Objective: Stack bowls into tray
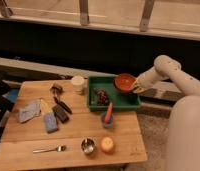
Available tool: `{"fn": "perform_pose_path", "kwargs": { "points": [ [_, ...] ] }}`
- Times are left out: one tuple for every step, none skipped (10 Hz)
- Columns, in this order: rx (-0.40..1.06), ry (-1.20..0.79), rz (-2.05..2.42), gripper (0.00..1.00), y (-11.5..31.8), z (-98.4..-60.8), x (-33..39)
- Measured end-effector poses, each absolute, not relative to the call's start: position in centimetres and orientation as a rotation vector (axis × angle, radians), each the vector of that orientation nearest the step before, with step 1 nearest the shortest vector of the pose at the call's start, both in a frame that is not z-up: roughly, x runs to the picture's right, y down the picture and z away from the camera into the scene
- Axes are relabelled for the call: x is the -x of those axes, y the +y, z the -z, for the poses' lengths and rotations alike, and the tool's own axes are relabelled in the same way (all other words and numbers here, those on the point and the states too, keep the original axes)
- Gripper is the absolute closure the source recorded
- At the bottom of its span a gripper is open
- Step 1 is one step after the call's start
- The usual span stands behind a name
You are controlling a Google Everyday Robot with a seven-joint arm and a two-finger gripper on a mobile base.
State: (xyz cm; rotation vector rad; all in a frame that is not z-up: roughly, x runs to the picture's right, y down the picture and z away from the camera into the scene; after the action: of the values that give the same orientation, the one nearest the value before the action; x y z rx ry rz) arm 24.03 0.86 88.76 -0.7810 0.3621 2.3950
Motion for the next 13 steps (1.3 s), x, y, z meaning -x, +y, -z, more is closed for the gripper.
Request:
{"fn": "perform_pose_path", "kwargs": {
  "points": [
    [0.811, 0.369, -2.384, 0.7, 1.4, -88.6, -22.9],
    [0.839, 0.377, -2.367, 0.6, 2.0, -88.3, -21.5],
    [0.854, 0.382, -2.355, 0.51, 2.3, -88.1, -20.9],
    [0.866, 0.39, -2.347, 0.41, 2.6, -88.1, -20.6],
    [0.876, 0.395, -2.344, 0.31, 2.8, -88.1, -20.5],
    [0.881, 0.398, -2.343, 0.23, 3.0, -88.2, -20.3],
    [0.881, 0.398, -2.347, 0.2, 3.0, -88.4, -20.4],
    [0.878, 0.396, -2.352, 0.2, 3.0, -88.4, -20.5],
    [0.873, 0.395, -2.359, 0.2, 2.9, -88.5, -20.6],
    [0.865, 0.39, -2.363, 0.2, 2.8, -88.6, -20.7],
    [0.846, 0.377, -2.367, 0.2, 2.4, -88.3, -21.0],
    [0.816, 0.357, -2.37, 0.2, 1.7, -87.8, -21.4],
    [0.788, 0.335, -2.369, 0.2, 0.7, -87.0, -21.6]
  ]
}}
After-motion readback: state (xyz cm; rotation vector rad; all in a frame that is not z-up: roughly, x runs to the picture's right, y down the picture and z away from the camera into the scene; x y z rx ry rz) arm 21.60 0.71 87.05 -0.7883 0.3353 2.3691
